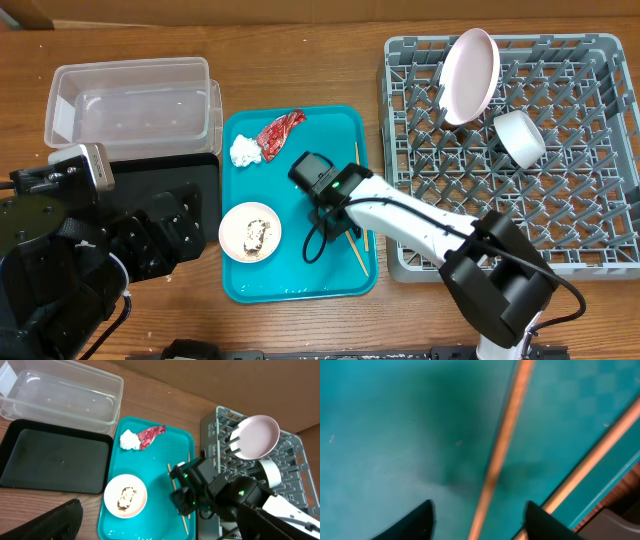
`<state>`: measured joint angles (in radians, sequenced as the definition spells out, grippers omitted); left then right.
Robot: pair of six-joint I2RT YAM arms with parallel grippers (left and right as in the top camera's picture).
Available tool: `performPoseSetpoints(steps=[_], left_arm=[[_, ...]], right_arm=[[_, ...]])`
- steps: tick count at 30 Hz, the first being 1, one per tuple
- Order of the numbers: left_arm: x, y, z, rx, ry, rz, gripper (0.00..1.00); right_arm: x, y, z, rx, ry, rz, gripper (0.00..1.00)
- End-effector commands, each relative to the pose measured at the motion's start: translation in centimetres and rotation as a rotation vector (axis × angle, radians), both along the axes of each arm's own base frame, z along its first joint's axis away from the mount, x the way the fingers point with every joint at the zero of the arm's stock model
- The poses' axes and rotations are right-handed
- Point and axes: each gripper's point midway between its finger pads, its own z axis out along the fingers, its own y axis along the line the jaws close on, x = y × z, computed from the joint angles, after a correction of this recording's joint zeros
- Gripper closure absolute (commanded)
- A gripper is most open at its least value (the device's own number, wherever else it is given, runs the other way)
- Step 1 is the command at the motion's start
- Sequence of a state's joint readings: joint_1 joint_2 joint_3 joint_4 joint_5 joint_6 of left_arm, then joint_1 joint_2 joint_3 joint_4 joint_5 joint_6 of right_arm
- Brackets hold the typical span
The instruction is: Sort waste into correct bins and load items into the dishwasher
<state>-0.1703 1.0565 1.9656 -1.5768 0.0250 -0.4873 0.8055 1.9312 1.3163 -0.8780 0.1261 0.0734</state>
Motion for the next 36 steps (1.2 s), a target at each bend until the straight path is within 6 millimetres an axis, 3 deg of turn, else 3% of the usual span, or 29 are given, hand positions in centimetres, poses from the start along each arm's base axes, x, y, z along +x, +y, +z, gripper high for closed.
performPoseSetpoints(steps=[1, 3, 5, 8, 11, 20, 23, 27, 30, 32, 36], left_arm=[[0.1, 0.0, 0.2, 0.005, -0.008, -0.004, 0.00], [0.1, 0.0, 0.2, 0.005, -0.008, -0.004, 0.00], [0.1, 0.0, 0.2, 0.005, -0.008, -0.004, 0.00], [0.1, 0.0, 0.2, 0.005, -0.008, -0.004, 0.00], [0.1, 0.0, 0.2, 0.005, -0.008, -0.004, 0.00], [0.1, 0.0, 0.2, 0.005, -0.008, -0.004, 0.00], [0.1, 0.0, 0.2, 0.005, -0.008, -0.004, 0.00], [0.1, 0.0, 0.2, 0.005, -0.008, -0.004, 0.00], [0.1, 0.0, 0.2, 0.005, -0.008, -0.004, 0.00], [0.1, 0.0, 0.2, 0.005, -0.008, -0.004, 0.00], [0.1, 0.0, 0.2, 0.005, -0.008, -0.004, 0.00]], right_arm=[[0.1, 0.6, 0.1, 0.083, 0.050, 0.016, 0.60], [-0.2, 0.1, -0.7, 0.069, 0.063, 0.023, 0.67], [-0.4, -0.2, -1.1, 0.056, 0.066, 0.026, 0.60], [-0.4, -0.3, -1.1, 0.053, 0.067, 0.040, 0.63], [-0.7, -0.7, -1.8, 0.036, 0.079, 0.071, 0.56], [-0.9, -0.8, -2.9, 0.031, 0.109, 0.096, 0.62], [-1.0, -0.7, -3.2, 0.031, 0.119, 0.116, 0.78], [-1.1, -0.8, -3.2, 0.026, 0.124, 0.117, 0.86], [-0.5, -1.2, -2.1, -0.001, 0.107, 0.058, 0.96], [-0.1, -0.8, -0.4, 0.012, 0.096, 0.023, 0.96], [1.6, 0.6, 6.0, 0.105, -0.001, 0.002, 0.96]])
